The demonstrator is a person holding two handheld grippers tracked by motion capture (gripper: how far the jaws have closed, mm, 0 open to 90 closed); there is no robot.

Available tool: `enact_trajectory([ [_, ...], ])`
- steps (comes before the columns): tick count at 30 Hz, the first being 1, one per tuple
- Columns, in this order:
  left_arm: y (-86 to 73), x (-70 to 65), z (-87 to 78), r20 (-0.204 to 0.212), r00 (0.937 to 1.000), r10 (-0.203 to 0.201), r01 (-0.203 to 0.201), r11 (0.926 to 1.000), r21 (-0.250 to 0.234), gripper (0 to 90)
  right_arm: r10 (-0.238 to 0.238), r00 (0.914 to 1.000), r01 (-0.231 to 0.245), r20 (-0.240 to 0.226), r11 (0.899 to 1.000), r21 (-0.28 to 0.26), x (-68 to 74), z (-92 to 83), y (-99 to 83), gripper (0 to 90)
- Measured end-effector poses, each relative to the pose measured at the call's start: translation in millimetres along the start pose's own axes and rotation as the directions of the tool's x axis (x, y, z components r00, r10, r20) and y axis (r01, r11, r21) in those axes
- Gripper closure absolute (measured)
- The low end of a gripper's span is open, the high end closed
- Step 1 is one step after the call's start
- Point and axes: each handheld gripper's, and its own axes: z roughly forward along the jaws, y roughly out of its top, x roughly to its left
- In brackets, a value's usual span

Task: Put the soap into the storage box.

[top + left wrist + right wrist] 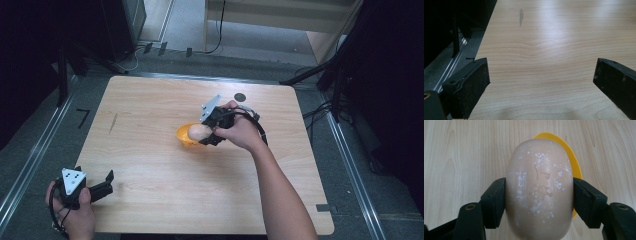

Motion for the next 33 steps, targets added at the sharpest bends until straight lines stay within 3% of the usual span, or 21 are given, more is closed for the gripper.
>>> enact_trajectory([
  [15, 0.0, 0.7, 0.1, 0.004, 1.0000, -0.006, 0.006, 1.0000, 0.000, 0.9, -0.055, 0.9975, 0.057, -0.043, 0.998, 0.031, -18.9, 20.7, 8.0, 33.4],
  [18, 0.1, 0.7, 0.0, 0.003, 1.0000, -0.006, 0.006, 1.0000, 0.002, 0.9, -0.052, 0.9976, 0.053, -0.046, 0.998, 0.026, -22.0, 22.8, 7.6, 36.7],
  [21, 0.1, 0.6, 0.3, 0.007, 1.0000, -0.006, 0.006, 1.0000, -0.001, 0.9, -0.017, 0.9992, 0.016, -0.035, 0.999, -0.035, -26.1, 16.6, 9.0, 40.9],
  [25, 0.1, 0.4, 0.5, 0.007, 1.0000, -0.006, 0.006, 1.0000, -0.003, 0.9, -0.022, 0.9994, 0.021, -0.026, 1.000, -0.016, -26.1, 15.8, 12.5, 39.9],
  [30, 0.1, 0.3, 0.3, 0.007, 1.0000, -0.002, 0.002, 1.0000, 0.000, 0.9, 0.000, 0.9996, -0.001, -0.027, 1.000, -0.018, -23.8, 15.8, 10.6, 35.3],
  [33, 0.2, 0.4, 0.4, 0.009, 0.9999, -0.004, 0.004, 1.0000, 0.000, 0.9, 0.020, 0.9997, -0.020, -0.016, 1.000, -0.023, -20.0, 16.6, 6.1, 26.4],
])
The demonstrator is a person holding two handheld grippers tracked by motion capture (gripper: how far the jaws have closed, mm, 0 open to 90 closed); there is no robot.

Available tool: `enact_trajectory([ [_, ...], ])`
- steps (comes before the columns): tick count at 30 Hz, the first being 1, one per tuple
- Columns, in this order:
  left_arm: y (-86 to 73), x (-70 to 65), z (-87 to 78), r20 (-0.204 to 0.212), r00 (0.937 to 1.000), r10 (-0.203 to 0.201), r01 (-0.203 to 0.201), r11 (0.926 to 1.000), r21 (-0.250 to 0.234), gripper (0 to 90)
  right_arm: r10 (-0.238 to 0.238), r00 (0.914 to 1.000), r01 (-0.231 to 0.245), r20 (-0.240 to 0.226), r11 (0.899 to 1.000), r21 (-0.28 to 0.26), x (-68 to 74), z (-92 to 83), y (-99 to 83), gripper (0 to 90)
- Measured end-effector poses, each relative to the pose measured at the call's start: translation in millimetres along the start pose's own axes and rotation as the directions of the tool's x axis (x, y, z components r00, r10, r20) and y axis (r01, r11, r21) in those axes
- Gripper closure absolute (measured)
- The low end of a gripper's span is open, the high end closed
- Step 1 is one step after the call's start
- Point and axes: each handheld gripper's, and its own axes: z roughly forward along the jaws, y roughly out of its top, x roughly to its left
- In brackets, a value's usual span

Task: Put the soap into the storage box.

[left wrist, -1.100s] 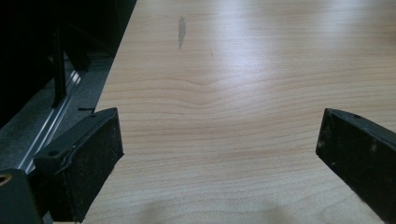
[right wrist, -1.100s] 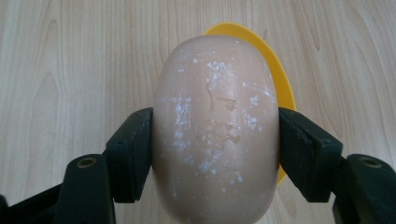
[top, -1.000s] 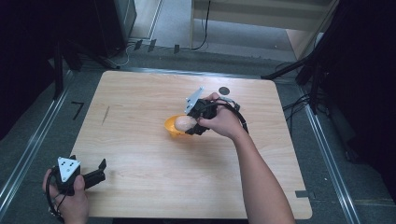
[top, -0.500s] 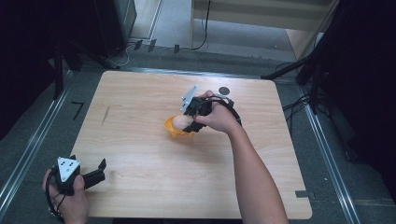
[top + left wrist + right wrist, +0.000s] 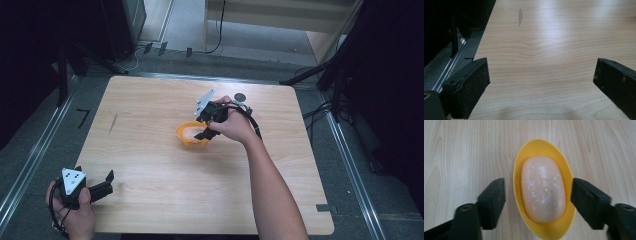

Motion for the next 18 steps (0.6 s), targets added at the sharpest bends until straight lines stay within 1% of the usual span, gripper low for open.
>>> enact_trajectory([
  [2, 0.1, 0.0, 0.0, 0.002, 1.0000, 0.001, -0.001, 1.0000, 0.002, 0.9, 0.016, 0.9998, -0.016, 0.015, 1.000, -0.009, 3.2, -1.4, -3.2, 22.6],
  [4, 0.1, -0.3, 0.0, -0.002, 1.0000, 0.002, -0.002, 1.0000, 0.002, 0.8, 0.039, 0.9988, -0.037, 0.031, 0.999, -0.034, 6.2, -3.6, -7.1, 17.4],
  [5, 0.1, -0.3, 0.0, -0.001, 1.0000, 0.002, -0.002, 1.0000, 0.002, 0.9, 0.044, 0.9983, -0.043, 0.039, 0.999, -0.034, 7.3, -4.6, -8.6, 14.8],
  [8, 0.1, -0.7, 0.1, -0.005, 1.0000, 0.003, -0.003, 1.0000, 0.002, 0.8, 0.087, 0.9945, -0.085, 0.059, 0.995, -0.044, 11.7, -10.0, -15.9, 10.3],
  [9, 0.1, -0.9, 0.2, -0.006, 1.0000, 0.003, -0.003, 1.0000, 0.002, 0.9, 0.106, 0.9922, -0.103, 0.065, 0.993, -0.051, 13.1, -13.0, -19.1, 6.3],
  [11, 0.1, -1.0, 0.2, -0.006, 1.0000, 0.005, -0.005, 1.0000, 0.002, 0.9, 0.142, 0.9888, -0.139, 0.045, 0.988, -0.063, 15.6, -16.9, -24.3, 0.3],
  [12, 0.1, -1.1, 0.2, -0.007, 1.0000, 0.005, -0.005, 1.0000, 0.004, 0.8, 0.154, 0.9872, -0.151, 0.043, 0.986, -0.067, 17.4, -18.6, -26.8, 0.0],
  [14, 0.2, -1.2, 0.7, -0.007, 1.0000, 0.006, -0.006, 1.0000, 0.006, 0.9, 0.171, 0.9824, -0.165, 0.075, 0.984, -0.072, 21.9, -21.9, -32.2, 0.0],
  [18, 0.4, -1.5, 1.3, -0.008, 0.9999, 0.009, -0.009, 0.9999, 0.011, 0.8, 0.204, 0.9736, -0.195, 0.101, 0.976, -0.099, 28.6, -29.4, -45.0, 0.0],
])
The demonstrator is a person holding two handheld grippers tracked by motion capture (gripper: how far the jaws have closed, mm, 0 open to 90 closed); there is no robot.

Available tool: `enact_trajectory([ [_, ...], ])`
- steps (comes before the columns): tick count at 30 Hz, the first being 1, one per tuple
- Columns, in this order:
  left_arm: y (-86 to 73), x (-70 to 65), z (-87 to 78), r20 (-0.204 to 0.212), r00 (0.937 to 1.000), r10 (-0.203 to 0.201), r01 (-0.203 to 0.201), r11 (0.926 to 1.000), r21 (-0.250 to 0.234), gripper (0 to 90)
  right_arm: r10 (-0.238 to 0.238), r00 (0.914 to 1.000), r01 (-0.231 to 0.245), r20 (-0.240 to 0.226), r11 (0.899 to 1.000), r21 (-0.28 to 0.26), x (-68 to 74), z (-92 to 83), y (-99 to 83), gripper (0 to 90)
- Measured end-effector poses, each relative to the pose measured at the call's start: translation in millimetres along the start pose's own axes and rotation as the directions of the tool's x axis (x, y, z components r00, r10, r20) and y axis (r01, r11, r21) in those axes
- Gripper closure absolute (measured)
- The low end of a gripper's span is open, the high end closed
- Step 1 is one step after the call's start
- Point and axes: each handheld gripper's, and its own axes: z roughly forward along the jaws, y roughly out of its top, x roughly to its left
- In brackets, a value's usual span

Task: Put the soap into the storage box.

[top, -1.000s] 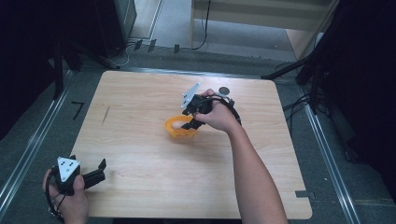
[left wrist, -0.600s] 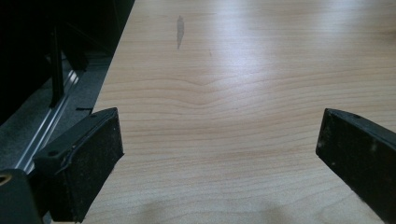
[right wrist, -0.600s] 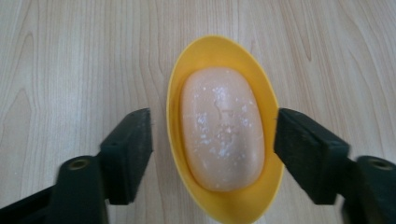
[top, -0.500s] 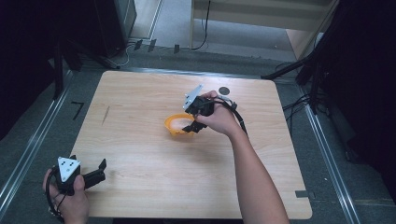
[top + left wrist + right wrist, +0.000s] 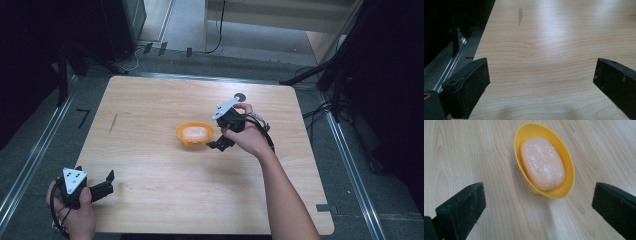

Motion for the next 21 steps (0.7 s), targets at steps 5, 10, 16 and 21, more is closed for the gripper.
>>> enact_trajectory([
  [5, 0.0, -0.2, 0.1, 0.000, 1.0000, 0.001, -0.001, 1.0000, 0.000, 0.9, 0.056, 0.9983, -0.056, 0.018, 0.998, -0.012, 2.2, -12.7, -17.8, 0.0],
  [10, 0.3, -0.5, 0.0, -0.002, 1.0000, 0.005, -0.005, 1.0000, 0.005, 0.9, 0.119, 0.9908, -0.116, 0.065, 0.992, -0.043, 4.4, -26.6, -33.1, 0.0],
  [16, 0.3, -0.6, 0.1, -0.003, 1.0000, 0.007, -0.007, 1.0000, 0.005, 0.9, 0.167, 0.9821, -0.162, 0.087, 0.985, -0.063, 12.9, -36.2, -46.4, 0.0],
  [21, 0.3, -0.8, 0.1, -0.003, 1.0000, 0.008, -0.008, 1.0000, 0.004, 0.9, 0.204, 0.9729, -0.197, 0.110, 0.978, -0.071, 18.6, -39.7, -62.8, 0.0],
])
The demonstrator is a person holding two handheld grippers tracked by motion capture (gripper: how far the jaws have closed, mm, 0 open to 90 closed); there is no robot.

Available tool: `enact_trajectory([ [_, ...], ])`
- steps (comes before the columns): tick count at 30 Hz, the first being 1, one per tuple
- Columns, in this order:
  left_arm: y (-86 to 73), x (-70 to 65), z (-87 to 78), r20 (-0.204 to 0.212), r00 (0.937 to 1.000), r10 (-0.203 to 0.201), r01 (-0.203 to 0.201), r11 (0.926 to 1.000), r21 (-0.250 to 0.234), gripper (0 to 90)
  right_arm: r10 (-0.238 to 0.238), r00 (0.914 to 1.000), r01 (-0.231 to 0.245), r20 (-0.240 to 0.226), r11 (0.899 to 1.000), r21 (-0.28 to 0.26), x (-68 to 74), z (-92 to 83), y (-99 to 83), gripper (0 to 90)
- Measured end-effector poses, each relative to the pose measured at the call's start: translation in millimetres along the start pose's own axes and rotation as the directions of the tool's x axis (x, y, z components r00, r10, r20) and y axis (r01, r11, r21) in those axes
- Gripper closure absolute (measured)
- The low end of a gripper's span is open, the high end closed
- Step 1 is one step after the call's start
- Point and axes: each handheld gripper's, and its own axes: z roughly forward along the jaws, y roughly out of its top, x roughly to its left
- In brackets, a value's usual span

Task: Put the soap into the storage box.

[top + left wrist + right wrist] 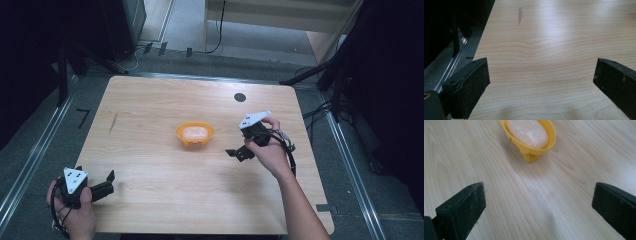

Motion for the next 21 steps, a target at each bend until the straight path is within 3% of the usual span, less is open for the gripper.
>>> enact_trajectory([
  [11, 0.0, -0.4, 0.2, 0.000, 1.0000, 0.006, -0.006, 1.0000, -0.001, 0.9, 0.048, 0.9979, -0.046, 0.043, 0.998, -0.033, 3.2, -9.8, -37.4, 0.0],
  [21, 0.0, -0.9, 0.3, -0.001, 0.9999, 0.011, -0.011, 0.9999, 0.000, 0.8, 0.103, 0.9909, -0.097, 0.087, 0.993, -0.072, 6.3, -21.3, -71.8, 0.0],
])
